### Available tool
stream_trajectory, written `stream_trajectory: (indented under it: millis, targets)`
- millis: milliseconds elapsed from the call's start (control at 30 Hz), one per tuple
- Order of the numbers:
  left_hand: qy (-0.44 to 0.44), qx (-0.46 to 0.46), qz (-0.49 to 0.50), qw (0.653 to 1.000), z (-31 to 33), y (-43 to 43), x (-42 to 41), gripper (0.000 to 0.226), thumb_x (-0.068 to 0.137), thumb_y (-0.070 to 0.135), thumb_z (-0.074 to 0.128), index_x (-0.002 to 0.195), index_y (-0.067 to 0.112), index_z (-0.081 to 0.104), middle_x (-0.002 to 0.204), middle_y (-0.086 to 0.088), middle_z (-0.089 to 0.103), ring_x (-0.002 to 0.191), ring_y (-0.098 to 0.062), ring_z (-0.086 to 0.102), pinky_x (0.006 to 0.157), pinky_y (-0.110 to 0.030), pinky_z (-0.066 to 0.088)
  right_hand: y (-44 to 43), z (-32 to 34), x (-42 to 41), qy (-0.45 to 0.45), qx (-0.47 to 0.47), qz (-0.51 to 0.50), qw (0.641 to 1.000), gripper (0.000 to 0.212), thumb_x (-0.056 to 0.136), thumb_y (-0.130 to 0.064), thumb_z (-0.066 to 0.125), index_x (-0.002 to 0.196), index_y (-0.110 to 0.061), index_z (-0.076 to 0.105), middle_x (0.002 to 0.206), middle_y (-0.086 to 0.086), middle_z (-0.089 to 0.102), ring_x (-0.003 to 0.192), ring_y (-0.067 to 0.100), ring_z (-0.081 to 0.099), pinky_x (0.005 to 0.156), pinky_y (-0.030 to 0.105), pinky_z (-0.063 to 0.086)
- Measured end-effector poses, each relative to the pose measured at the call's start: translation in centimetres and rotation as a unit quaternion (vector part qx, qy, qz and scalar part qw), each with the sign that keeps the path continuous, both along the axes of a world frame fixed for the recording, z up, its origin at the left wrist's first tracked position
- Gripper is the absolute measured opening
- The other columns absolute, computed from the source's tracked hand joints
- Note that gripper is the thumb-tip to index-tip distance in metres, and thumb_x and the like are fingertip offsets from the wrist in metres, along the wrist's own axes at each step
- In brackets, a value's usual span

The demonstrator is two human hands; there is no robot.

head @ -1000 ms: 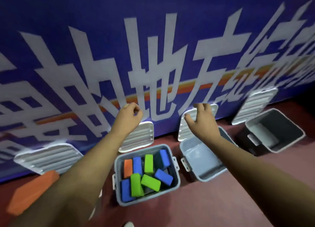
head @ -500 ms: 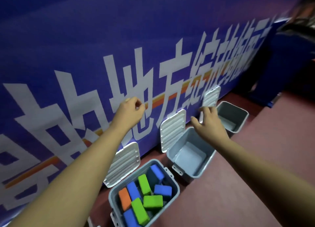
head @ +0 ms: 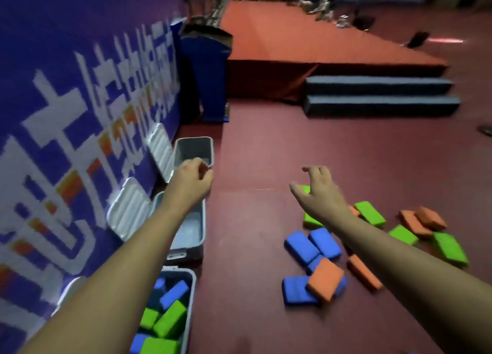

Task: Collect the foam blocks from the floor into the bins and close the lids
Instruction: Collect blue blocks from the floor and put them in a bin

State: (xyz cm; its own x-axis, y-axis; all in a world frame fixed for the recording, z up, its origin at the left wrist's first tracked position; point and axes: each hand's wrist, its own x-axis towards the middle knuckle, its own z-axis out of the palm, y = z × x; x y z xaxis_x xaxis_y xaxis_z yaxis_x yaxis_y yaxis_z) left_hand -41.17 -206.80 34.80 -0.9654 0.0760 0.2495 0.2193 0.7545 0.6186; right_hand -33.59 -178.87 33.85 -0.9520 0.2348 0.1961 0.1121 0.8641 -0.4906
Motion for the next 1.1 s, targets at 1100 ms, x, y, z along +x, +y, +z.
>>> stream_trajectory:
  millis: [1100]
  targets:
    - [-0.074,-0.082,-0.641,0.759,-15.6,94.3,47.1,0.007,0.088,0.019,0.061,0.084,0.012,0.062,0.086,-0.005,0.064,0.082,-0.022,0.056,0.068,-0.03,0.032,66.0,-12.9,67.3,-0.129,-0.104,-0.639,0.751,0.052,0.092,-0.042,0.06,0.134,-0.014,0.049,0.13,0.011,0.046,0.118,0.037,0.053,0.098,0.043,0.039]
